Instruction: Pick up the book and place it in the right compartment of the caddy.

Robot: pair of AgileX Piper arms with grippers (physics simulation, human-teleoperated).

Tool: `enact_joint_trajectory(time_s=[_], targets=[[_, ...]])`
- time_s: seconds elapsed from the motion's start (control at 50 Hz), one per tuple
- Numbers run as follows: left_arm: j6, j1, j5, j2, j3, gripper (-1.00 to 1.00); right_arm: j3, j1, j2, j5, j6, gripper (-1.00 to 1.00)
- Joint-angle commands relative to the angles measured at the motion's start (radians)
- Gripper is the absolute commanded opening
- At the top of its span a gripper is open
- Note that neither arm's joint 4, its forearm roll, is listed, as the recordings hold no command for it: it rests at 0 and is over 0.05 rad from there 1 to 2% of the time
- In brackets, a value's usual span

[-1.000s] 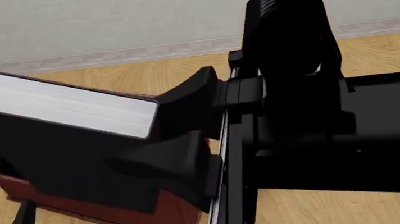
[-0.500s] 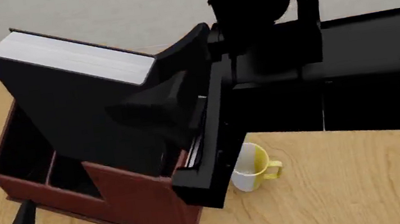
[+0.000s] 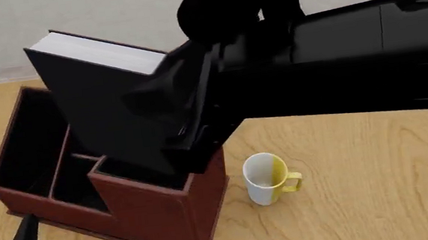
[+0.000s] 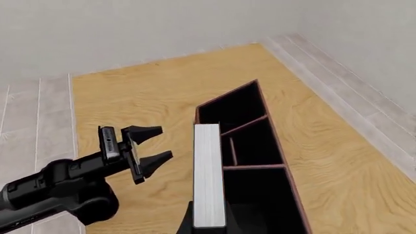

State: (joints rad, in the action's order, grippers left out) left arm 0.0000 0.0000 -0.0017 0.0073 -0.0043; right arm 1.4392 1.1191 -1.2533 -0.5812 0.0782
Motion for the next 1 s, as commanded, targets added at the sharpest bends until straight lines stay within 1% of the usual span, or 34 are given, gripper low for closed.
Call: enact_joint_trajectory(time_s=[0.02, 0.12, 0.16, 0.32, 0.4, 0.54, 0.78, 1.0], targets=[[0.000, 0.000, 0.000, 0.000, 0.000, 1.00, -0.012, -0.049, -0.012, 0.026, -0.040, -1.00], [0.000, 0.000, 0.000, 0.000, 0.000, 1.00, -0.032, -0.070, -0.020, 0.042, -0.037, -1.00], [0.000, 0.000, 0.000, 0.000, 0.000, 1.00, -0.043, -0.082, -0.026, 0.053, -0.048, -1.00], [0.000, 0.000, 0.000, 0.000, 0.000, 1.00, -0.075, -0.097, -0.041, 0.091, -0.061, -1.00], [0.000, 0.000, 0.000, 0.000, 0.000, 1.00, -0.088, -0.108, -0.053, 0.109, -0.055, -1.00], [0.000, 0.000, 0.000, 0.000, 0.000, 1.00, -0.100, -0.134, -0.067, 0.137, -0.063, -1.00], [0.000, 0.000, 0.000, 0.000, 0.000, 1.00, -0.133, -0.129, -0.086, 0.184, -0.078, -1.00], [0.000, 0.000, 0.000, 0.000, 0.000, 1.00, -0.139, -0.127, -0.113, 0.208, -0.073, -1.00]])
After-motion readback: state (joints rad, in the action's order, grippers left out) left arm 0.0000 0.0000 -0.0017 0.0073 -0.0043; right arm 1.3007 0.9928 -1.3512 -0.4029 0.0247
